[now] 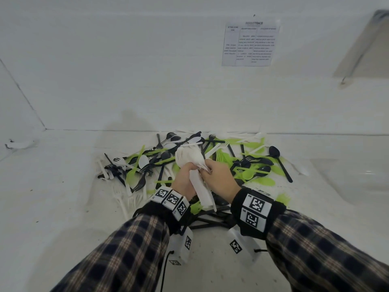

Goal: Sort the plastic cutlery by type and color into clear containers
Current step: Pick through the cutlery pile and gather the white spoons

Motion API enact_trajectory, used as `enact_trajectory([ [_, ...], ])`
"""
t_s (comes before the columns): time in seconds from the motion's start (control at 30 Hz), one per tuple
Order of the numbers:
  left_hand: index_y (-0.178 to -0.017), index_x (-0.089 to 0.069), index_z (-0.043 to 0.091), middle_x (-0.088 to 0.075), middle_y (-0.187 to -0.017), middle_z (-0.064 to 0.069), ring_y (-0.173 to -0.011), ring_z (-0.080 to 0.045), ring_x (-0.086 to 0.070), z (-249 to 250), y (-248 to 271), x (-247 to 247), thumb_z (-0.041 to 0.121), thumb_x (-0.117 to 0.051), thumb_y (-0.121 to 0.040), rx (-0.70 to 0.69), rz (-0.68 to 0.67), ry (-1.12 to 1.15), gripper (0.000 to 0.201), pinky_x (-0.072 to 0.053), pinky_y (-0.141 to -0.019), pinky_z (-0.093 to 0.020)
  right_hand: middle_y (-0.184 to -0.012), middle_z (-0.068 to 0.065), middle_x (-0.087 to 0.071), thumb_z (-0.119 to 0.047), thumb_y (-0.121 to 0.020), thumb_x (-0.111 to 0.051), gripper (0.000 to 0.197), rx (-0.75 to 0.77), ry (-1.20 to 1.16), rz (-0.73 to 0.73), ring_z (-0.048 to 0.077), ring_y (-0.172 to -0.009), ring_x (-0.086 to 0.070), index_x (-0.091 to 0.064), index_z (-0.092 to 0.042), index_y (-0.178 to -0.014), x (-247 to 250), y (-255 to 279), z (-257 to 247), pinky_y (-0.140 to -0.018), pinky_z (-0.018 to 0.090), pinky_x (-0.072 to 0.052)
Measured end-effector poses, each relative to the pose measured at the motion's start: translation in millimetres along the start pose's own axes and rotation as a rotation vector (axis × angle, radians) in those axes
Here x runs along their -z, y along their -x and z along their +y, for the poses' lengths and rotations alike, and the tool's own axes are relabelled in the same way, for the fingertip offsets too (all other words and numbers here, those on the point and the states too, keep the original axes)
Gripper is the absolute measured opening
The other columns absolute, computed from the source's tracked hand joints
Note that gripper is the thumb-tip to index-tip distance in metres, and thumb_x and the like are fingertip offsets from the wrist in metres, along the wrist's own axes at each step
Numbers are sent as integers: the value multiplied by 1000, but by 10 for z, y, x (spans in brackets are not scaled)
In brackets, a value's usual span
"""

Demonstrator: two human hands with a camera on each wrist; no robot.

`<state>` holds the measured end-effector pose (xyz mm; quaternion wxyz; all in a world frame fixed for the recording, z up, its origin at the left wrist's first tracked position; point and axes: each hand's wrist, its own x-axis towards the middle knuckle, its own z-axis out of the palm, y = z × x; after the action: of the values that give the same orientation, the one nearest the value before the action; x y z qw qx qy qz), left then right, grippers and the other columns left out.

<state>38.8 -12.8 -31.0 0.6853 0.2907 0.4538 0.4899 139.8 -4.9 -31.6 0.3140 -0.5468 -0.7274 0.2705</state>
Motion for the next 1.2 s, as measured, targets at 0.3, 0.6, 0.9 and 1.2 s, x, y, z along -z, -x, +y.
enact_trajectory([
  [0.3,-104,-56,6,-49,-94,-11,-79,-22,-47,-136,-63,8,11,-35,-85,47,7,17,29,-39,-77,-35,-82,19,-62,-18,-88,-62,22,-123,-292,131,17,-74,-53,-64,4,-89,70,79,122,-59,18,-39],
  [0.6,-100,-57,11,-57,-94,-7,-86,-21,-56,-356,-138,12,26,-50,-82,-57,-8,-216,24,-48,-85,-41,-76,2,-58,-19,-88,-60,14,-303,-475,-21,10,-61,-54,-61,-8,-96,133,112,223,-42,16,-39],
  [0.9,-92,-57,4,-62,-75,-8,-68,-21,-53,-374,4,-111,6,-30,-91,44,-116,115,27,-42,-70,-33,-92,3,-63,-7,-93,-48,31,-250,-465,33,12,-70,-59,-58,-6,-122,119,249,348,-62,22,-52],
  [1.2,-109,-58,-1,-67,-97,-12,-82,-20,-63,-359,132,-232,8,-28,-91,78,-138,71,36,-52,-72,-31,-86,2,-68,-22,-84,-67,21,-161,-372,151,15,-82,-64,-69,-11,-101,147,334,439,-76,28,-52],
])
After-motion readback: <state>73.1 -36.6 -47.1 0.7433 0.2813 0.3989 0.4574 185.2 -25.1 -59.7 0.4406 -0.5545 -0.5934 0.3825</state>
